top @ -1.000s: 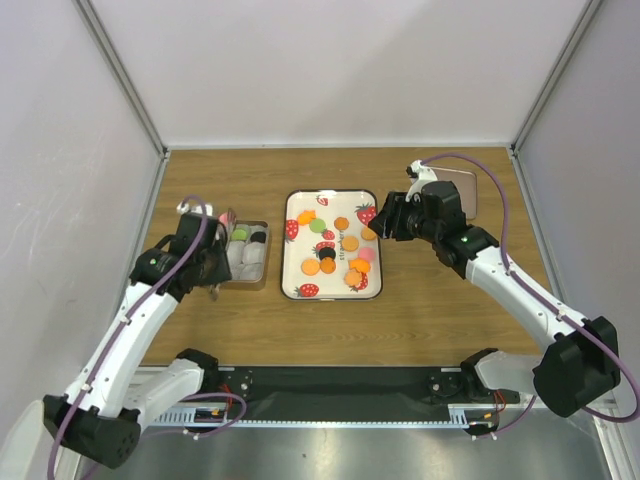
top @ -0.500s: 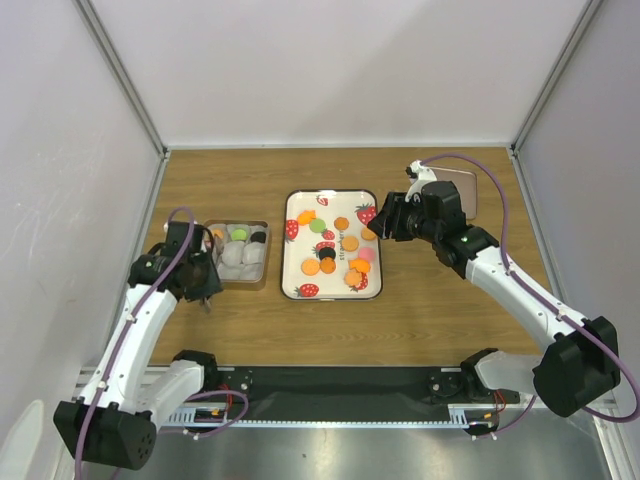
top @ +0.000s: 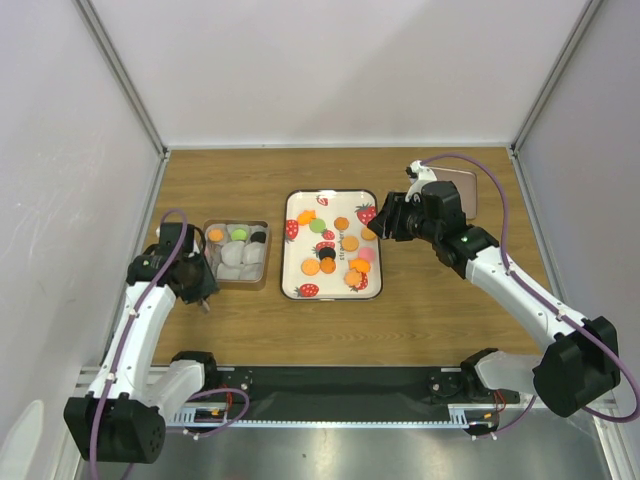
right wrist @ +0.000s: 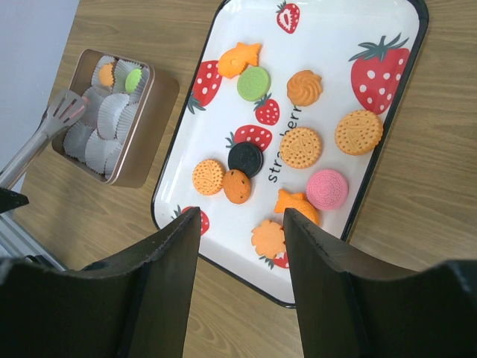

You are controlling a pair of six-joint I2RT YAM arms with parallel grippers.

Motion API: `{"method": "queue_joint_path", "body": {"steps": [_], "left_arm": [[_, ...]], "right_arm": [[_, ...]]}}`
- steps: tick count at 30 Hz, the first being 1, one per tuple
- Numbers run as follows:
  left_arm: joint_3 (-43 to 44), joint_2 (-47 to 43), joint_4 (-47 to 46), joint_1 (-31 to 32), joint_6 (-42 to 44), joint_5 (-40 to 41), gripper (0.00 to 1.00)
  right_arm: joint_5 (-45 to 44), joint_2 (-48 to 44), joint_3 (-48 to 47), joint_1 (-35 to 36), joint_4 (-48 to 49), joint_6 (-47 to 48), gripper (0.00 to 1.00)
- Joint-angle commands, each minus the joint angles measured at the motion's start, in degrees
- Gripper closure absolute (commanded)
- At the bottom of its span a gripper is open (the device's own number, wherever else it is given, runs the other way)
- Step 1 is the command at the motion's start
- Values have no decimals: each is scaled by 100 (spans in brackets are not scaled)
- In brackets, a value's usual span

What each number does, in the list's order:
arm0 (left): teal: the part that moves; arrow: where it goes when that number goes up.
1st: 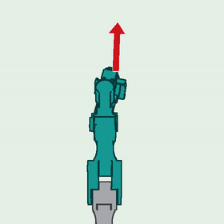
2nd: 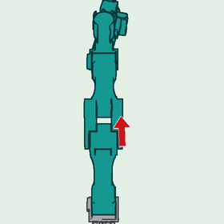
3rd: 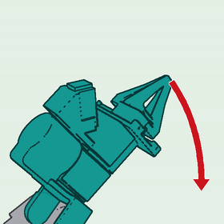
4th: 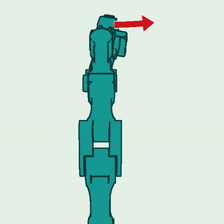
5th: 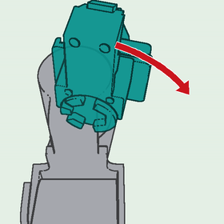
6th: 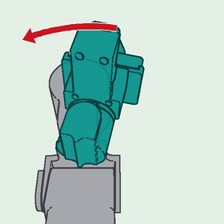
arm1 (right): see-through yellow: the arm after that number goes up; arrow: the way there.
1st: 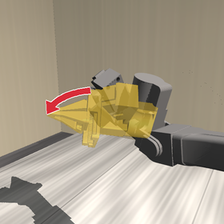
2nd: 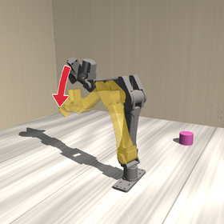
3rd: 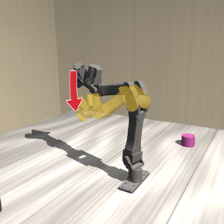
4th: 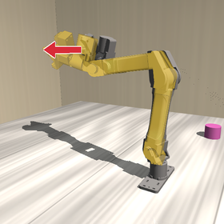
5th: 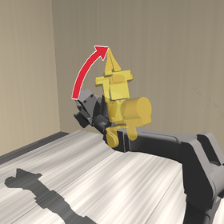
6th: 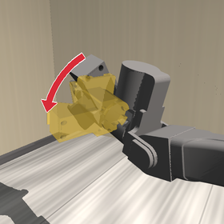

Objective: Pack the cookies

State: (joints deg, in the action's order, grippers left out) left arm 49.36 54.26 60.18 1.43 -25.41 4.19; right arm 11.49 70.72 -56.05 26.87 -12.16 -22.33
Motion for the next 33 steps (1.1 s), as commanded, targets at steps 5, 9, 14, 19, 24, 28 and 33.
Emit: {"method": "queue_joint_path", "body": {"steps": [5, 9, 14, 19, 24, 28, 33], "left_arm": [[-41, 6, -296, -108, 106, -155, 61], [-41, 23, -340, -117, 89, -172, 58], [-50, 41, -367, -117, 106, -164, 56], [-41, 6, -358, -117, 106, -164, 54], [-23, -47, -358, -117, 115, -190, 53], [161, -91, -306, -108, 229, -295, 55], [819, -56, -183, 600, 116, -59, 56]], "right_arm": [[55, -23, -169, -24, 91, 9, 46], [47, -32, -169, -24, 91, 0, 46], [38, -23, -169, -24, 83, 9, 46], [38, -5, -169, -33, 100, 9, 46], [47, 3, -169, -24, 100, 9, 46], [29, -5, -178, -16, 109, 9, 46], [-15, 12, -187, -24, 100, 35, 46]]}}
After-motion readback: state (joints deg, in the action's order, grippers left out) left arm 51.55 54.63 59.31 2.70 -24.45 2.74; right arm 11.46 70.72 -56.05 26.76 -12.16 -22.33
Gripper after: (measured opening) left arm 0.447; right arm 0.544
